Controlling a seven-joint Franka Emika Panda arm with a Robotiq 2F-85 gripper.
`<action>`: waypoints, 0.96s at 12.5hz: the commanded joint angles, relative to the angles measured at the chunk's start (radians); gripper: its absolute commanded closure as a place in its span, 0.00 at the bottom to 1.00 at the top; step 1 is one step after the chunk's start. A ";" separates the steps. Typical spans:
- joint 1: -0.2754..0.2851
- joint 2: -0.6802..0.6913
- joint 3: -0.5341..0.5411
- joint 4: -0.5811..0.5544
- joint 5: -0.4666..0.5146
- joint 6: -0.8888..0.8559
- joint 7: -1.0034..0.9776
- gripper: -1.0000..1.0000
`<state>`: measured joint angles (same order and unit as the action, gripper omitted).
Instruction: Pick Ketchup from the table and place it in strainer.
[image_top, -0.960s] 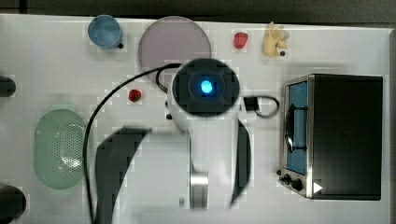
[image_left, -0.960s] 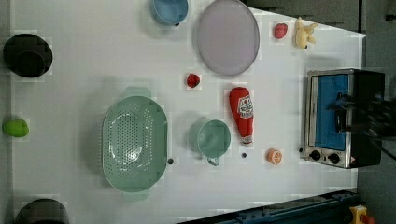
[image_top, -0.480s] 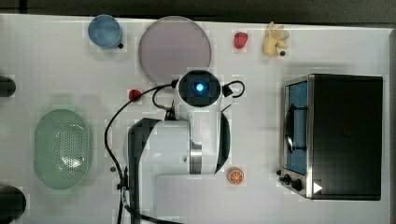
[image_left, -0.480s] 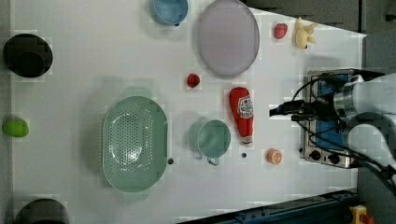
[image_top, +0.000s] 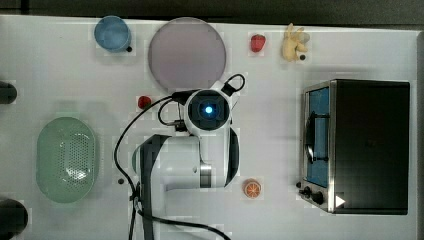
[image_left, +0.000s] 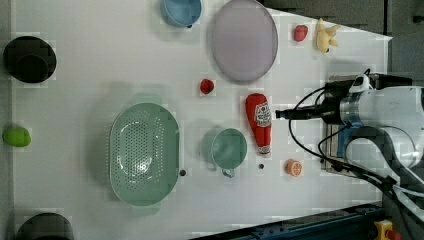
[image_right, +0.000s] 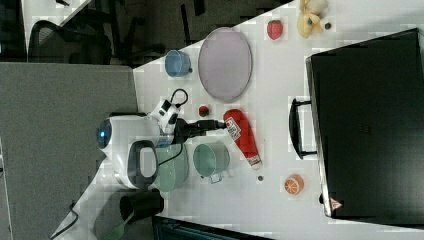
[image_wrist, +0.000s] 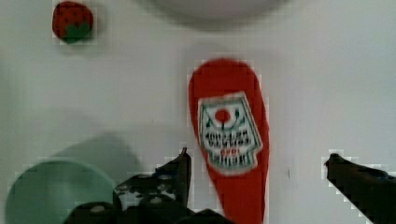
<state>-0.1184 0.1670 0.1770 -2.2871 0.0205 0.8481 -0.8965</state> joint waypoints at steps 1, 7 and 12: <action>-0.002 0.089 -0.001 -0.055 0.008 0.104 -0.062 0.00; -0.001 0.235 -0.006 -0.078 0.007 0.277 -0.061 0.04; 0.001 0.215 -0.001 -0.070 0.007 0.291 -0.061 0.37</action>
<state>-0.1187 0.4346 0.1769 -2.3730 0.0152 1.1396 -0.9307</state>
